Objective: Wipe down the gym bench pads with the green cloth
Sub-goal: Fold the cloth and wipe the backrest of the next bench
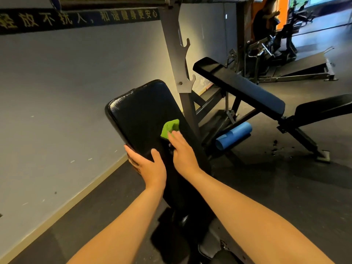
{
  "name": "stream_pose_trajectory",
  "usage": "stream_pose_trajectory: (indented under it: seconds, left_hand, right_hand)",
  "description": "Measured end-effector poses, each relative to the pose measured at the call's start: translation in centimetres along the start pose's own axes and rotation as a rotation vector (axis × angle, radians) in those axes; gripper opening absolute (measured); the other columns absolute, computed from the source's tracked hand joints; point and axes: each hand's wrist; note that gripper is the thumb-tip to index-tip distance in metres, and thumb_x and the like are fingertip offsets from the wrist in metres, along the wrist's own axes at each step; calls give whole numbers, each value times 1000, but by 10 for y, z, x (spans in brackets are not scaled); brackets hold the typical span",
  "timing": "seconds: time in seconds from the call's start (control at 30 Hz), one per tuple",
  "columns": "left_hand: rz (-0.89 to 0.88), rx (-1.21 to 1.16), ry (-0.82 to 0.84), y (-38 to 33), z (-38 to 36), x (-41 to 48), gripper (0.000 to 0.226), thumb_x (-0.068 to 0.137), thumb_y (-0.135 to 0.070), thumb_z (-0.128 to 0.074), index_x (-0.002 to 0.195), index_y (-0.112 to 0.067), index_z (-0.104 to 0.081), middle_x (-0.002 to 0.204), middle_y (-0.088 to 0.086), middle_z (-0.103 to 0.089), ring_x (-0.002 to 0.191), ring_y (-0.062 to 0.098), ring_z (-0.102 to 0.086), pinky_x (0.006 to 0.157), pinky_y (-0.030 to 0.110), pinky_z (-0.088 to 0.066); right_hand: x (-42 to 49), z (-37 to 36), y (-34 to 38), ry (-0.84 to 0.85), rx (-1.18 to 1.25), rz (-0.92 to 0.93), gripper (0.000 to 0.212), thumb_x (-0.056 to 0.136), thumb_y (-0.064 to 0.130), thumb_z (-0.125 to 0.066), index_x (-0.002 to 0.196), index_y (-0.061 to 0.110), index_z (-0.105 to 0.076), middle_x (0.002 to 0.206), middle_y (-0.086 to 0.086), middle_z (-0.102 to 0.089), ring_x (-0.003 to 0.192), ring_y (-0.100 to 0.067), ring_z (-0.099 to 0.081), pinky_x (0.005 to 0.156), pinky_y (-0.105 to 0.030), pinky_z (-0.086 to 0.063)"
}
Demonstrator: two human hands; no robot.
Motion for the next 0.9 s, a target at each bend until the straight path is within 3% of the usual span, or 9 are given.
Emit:
stream_pose_trajectory:
  seconds: [0.13, 0.3, 0.4, 0.53, 0.57, 0.67, 0.77, 0.9]
  left_hand:
    - [-21, -1, -40, 3, -6, 1, 87, 98, -24, -57, 159, -34, 5, 167, -7, -2, 153, 19, -5, 119, 40, -13]
    - [-35, 24, -47, 6, -6, 4, 87, 99, -27, -57, 158, -34, 5, 167, -9, 0, 153, 18, -6, 116, 37, -13]
    - [-40, 38, -33, 8, -5, 4, 86, 99, -28, -56, 158, -35, 7, 167, -11, 1, 154, 19, -3, 117, 38, -12]
    - [-61, 43, -18, 7, -4, 2, 85, 100, -24, -55, 159, -29, 6, 167, -4, 2, 154, 18, -2, 115, 34, -11]
    - [-73, 41, -18, 8, -4, 3, 84, 100, -23, -55, 159, -26, 5, 168, -1, 0, 153, 19, -4, 115, 34, -12]
    - [-80, 39, 3, 9, -2, 4, 83, 101, -20, -54, 160, -24, 4, 167, 2, -1, 153, 20, -7, 114, 31, -14]
    - [-64, 41, 41, 10, 1, 5, 83, 101, -21, -53, 159, -26, 7, 167, -1, 4, 153, 20, -5, 115, 34, -14]
    - [-58, 62, 72, 8, 5, 6, 83, 102, -25, -52, 159, -29, 9, 167, -5, 6, 154, 20, -2, 120, 41, -14]
  right_hand:
    - [30, 17, -18, -104, 135, -215, 60, 102, -5, -36, 155, 21, -29, 163, 0, -24, 151, -16, -19, 121, -31, -15]
    - [54, 34, -30, -91, 398, -547, 64, 102, -2, -34, 156, 31, -23, 162, -3, -26, 145, -27, -31, 118, -42, -27]
    - [38, 27, -13, -159, 345, -473, 61, 101, -2, -37, 153, 29, -33, 160, 0, -29, 147, -22, -28, 120, -40, -24]
    - [-5, -7, 17, -119, 286, -145, 55, 99, -4, -41, 146, 25, -47, 151, 15, -38, 138, 13, -25, 109, -5, -15]
    - [-12, -16, 19, -80, 262, -68, 54, 99, -4, -42, 144, 24, -49, 153, 15, -37, 139, 13, -21, 109, -4, -14]
    - [-13, -26, 15, 2, 169, 35, 56, 100, -3, -42, 148, 25, -44, 161, 11, -27, 147, 3, -9, 116, -18, -11]
    - [6, -10, 16, 61, 46, 87, 66, 97, -9, -40, 152, 27, -35, 164, 10, -17, 151, -4, -3, 117, -19, -5]
    - [40, 17, 19, -27, 131, -96, 71, 96, -12, -37, 155, 27, -29, 165, 4, -19, 152, -14, -13, 124, -38, -14]
Point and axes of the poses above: each hand's wrist, its own x-axis towards the middle knuckle, its own z-axis out of the back of the hand, y = z × x
